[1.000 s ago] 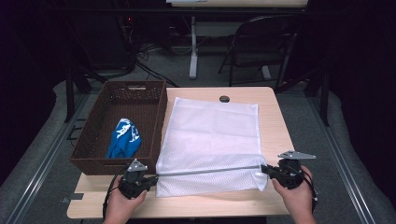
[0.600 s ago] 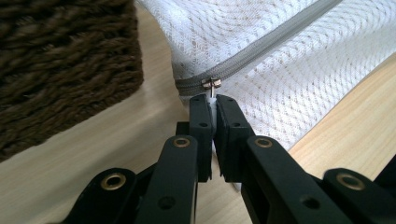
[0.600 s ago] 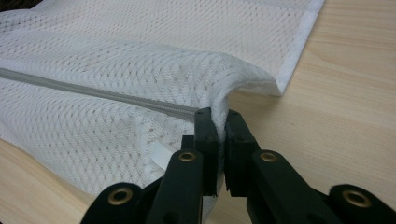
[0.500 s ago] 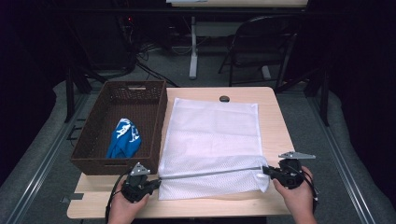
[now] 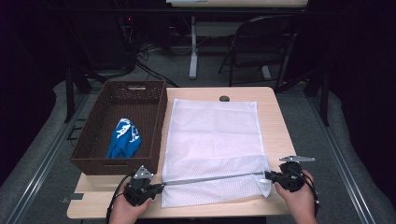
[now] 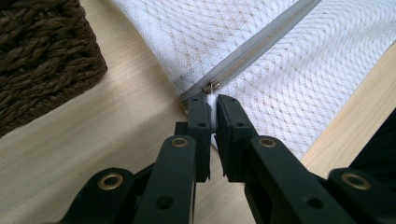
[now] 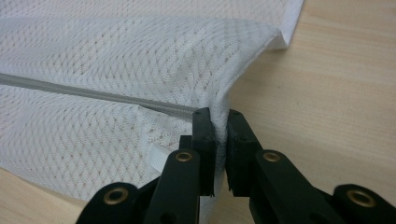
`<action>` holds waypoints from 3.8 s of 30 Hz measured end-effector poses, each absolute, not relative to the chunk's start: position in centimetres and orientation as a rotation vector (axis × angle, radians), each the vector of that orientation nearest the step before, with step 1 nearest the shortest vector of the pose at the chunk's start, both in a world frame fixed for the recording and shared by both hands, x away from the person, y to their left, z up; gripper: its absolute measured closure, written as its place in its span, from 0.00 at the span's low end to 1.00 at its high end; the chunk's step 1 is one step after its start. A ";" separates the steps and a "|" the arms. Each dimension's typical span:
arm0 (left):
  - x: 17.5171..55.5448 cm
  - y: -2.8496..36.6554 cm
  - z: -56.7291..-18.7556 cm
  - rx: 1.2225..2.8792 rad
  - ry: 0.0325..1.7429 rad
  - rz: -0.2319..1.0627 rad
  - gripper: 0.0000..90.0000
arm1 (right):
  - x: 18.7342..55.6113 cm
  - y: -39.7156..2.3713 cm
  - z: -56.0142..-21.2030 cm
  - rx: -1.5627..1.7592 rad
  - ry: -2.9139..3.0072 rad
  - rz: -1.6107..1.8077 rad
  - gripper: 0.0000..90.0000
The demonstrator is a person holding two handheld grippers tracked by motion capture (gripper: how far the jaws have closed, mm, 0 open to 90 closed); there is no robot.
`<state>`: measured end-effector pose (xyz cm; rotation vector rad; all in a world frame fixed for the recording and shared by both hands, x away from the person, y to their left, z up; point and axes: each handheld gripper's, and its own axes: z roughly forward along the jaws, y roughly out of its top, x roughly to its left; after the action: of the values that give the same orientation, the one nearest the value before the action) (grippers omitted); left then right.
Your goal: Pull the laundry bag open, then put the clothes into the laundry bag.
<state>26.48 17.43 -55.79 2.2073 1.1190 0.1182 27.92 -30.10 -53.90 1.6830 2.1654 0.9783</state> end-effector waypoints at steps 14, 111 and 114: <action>26.6 17.5 -56.1 2.213 1.111 0.151 0.88 | 27.5 -30.2 -54.9 1.691 2.195 0.904 0.81; 26.5 18.4 -55.0 2.110 1.034 0.261 0.59 | 28.4 -16.4 -54.5 1.040 2.422 1.130 0.68; 26.5 18.4 -55.1 2.112 1.036 0.255 0.59 | 28.6 -16.1 -55.2 1.019 2.443 1.103 0.70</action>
<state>26.50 18.36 -55.12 2.1119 1.0355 0.2546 28.64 -16.06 -55.16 1.0190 2.4427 1.1026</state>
